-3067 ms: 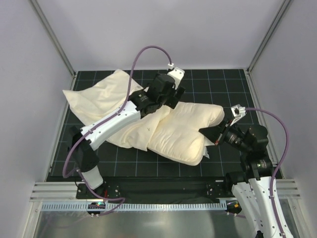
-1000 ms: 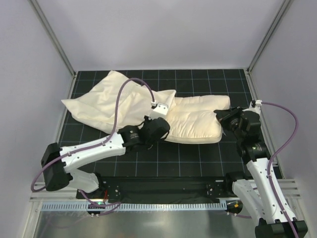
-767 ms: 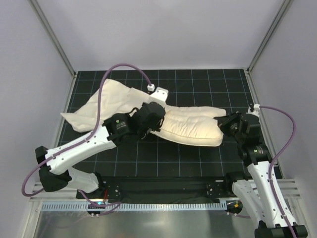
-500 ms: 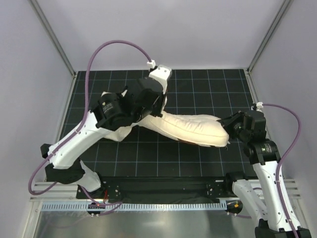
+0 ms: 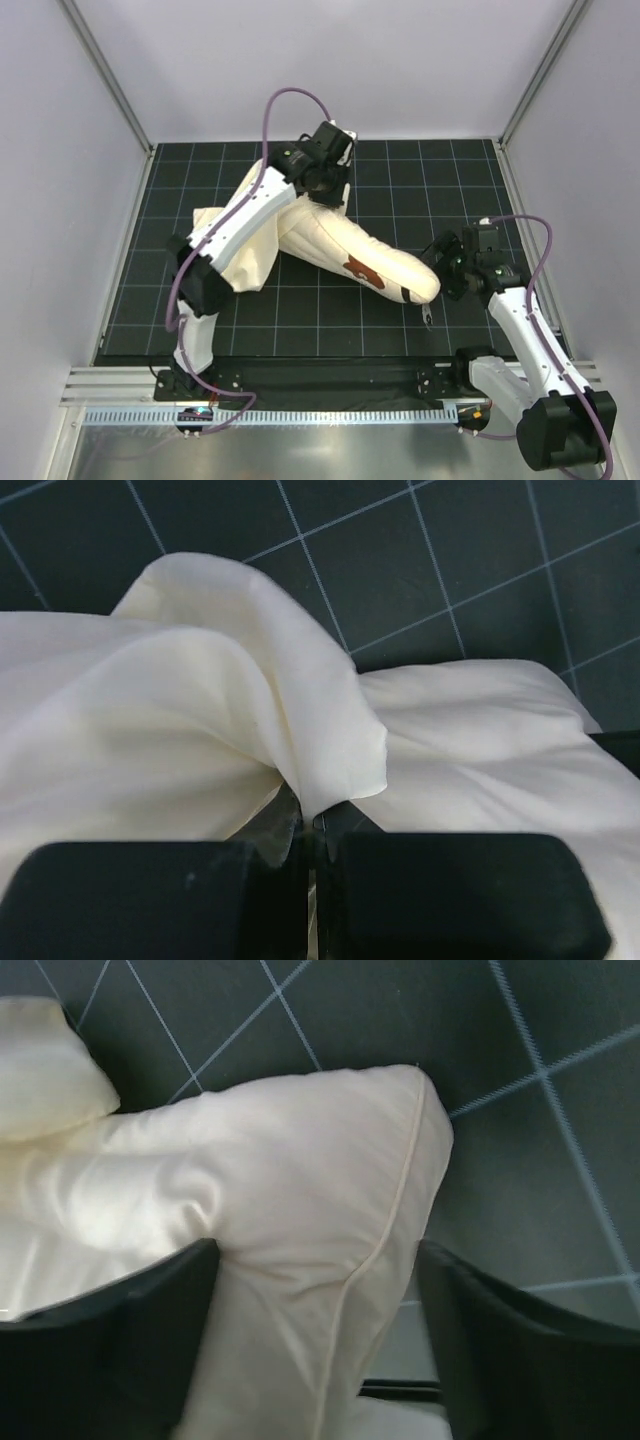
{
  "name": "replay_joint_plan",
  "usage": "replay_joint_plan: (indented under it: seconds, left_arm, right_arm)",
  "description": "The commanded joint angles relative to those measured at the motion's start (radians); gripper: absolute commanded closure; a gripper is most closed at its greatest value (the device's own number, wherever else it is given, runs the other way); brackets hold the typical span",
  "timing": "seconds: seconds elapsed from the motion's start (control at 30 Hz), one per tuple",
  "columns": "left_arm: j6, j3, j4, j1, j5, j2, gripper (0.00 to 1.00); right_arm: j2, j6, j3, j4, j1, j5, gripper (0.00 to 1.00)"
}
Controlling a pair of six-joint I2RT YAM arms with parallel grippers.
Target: Put the pillow into the pillowcase
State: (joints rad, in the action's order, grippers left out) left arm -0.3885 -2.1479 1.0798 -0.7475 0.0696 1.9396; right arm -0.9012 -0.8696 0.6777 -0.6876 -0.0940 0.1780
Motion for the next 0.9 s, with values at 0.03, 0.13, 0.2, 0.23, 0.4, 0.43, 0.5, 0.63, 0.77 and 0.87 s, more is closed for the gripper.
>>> replay_joint_plan:
  seconds: [0.03, 0.13, 0.2, 0.23, 0.4, 0.43, 0.5, 0.63, 0.77, 0.87]
  left_arm:
    - [0.039, -0.119, -0.136, 0.007, -0.077, 0.108, 1.00]
    - [0.060, -0.196, -0.147, 0.019, -0.079, 0.172, 1.00]
    - [0.068, -0.205, -0.184, 0.030, -0.079, 0.188, 1.00]
    - [0.069, -0.204, -0.201, 0.034, -0.080, 0.196, 1.00]
    - [0.100, -0.188, -0.276, 0.054, -0.079, 0.239, 0.96]
    - [0.124, -0.175, -0.317, 0.054, -0.079, 0.237, 0.93]
    - [0.148, -0.118, -0.357, 0.054, -0.086, 0.222, 0.75]
    - [0.178, -0.075, -0.392, 0.054, -0.079, 0.176, 0.43]
    - [0.215, -0.076, -0.414, 0.054, 0.028, 0.119, 0.14]
    - [0.237, -0.087, -0.409, 0.054, 0.067, 0.072, 0.08]
  right_arm:
    - [-0.010, 0.104, 0.029, 0.139, -0.004, -0.072, 0.01]
    - [-0.067, 0.191, 0.126, 0.062, 0.025, -0.173, 0.00]
    - [-0.096, 0.230, 0.187, 0.019, 0.043, -0.209, 0.00]
    - [-0.096, 0.237, 0.195, 0.022, 0.053, -0.222, 0.00]
    - [0.002, 0.242, 0.194, 0.100, 0.114, -0.310, 0.00]
    - [0.018, 0.250, 0.192, 0.138, 0.138, -0.286, 0.00]
    - [0.047, 0.264, 0.177, 0.178, 0.203, -0.217, 0.00]
    - [0.047, 0.250, 0.184, 0.194, 0.238, -0.216, 0.00]
    - [0.031, 0.267, 0.233, 0.174, 0.273, -0.261, 0.00]
    - [0.125, 0.299, 0.157, 0.328, 0.281, -0.192, 0.00]
